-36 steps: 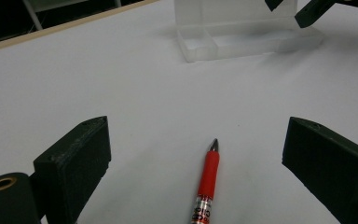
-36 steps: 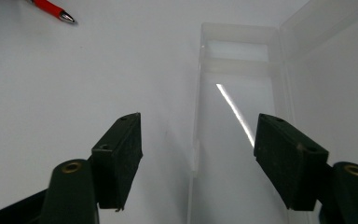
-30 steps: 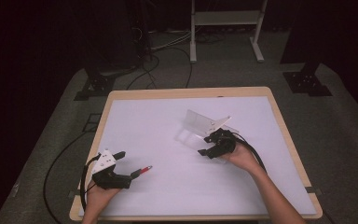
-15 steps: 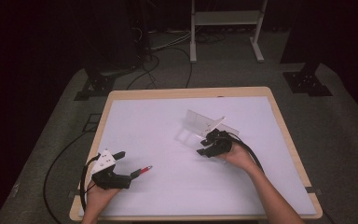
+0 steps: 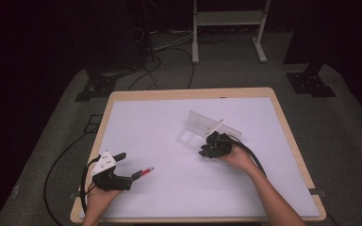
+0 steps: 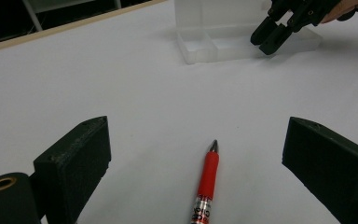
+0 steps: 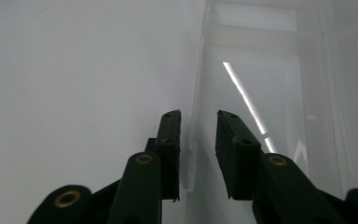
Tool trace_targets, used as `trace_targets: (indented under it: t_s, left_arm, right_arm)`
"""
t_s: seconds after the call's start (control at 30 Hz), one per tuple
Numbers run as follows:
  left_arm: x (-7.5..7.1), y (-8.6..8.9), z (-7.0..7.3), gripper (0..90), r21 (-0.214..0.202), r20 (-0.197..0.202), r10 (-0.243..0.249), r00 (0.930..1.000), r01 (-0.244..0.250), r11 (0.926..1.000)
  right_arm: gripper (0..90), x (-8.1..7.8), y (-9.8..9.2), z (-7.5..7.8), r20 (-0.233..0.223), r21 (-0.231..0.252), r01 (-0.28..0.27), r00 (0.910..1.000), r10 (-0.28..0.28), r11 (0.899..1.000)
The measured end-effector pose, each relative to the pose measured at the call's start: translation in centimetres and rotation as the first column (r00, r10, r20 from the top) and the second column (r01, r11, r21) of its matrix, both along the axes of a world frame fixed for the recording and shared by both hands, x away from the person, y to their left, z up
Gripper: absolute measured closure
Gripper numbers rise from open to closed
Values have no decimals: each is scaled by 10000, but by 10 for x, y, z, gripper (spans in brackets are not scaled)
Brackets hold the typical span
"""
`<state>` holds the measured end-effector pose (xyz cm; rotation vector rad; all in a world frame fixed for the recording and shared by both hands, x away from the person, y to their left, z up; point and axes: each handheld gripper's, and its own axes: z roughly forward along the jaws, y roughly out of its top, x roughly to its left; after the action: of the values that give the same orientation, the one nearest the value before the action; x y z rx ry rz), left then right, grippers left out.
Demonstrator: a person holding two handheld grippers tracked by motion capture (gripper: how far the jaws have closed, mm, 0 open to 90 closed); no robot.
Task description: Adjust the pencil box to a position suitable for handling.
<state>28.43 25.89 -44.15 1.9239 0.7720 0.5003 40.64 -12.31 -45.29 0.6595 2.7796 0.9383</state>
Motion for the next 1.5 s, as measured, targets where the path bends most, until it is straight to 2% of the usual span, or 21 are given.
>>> trace_targets:
  t_s: [0.4, 0.67, 0.9, 1.03, 1.13, 1.33, 1.5]
  left_arm:
    - [0, 1, 0, 72, -111, -5, 21, 10000, -21, 9999]
    - [0, 1, 0, 72, -157, -8, 6, 10000, -6, 9999]
    - [0, 1, 0, 72, -186, -24, 2, 10000, -2, 9998]
    - [0, 1, 0, 72, -177, -10, 3, 10000, -3, 9998]
    - [0, 2, 0, 72, -207, -20, 18, 10000, -18, 9998]
    - [0, 2, 1, 72, -197, -14, 10, 10000, -11, 9998]
    - [0, 2, 1, 72, -196, -22, 28, 10000, -28, 9998]
  right_arm:
    - [815, 0, 2, -3, -62, -131, -198, 9998, 198, 9997]
    - [852, -1, 3, -3, 149, -248, -542, 9984, 545, 9982]
    - [866, -3, 1, -2, 535, -485, -857, 9947, 882, 9951]
    - [867, -4, 0, 0, 700, -409, -949, 9928, 976, 9946]
    - [867, -6, -2, 4, 1008, -413, -1111, 9883, 1147, 9930]
    - [867, -15, -7, 16, 1203, -383, -1634, 9786, 1669, 9858]
    - [867, -25, -9, 23, 1265, -296, -2253, 9656, 2272, 9738]
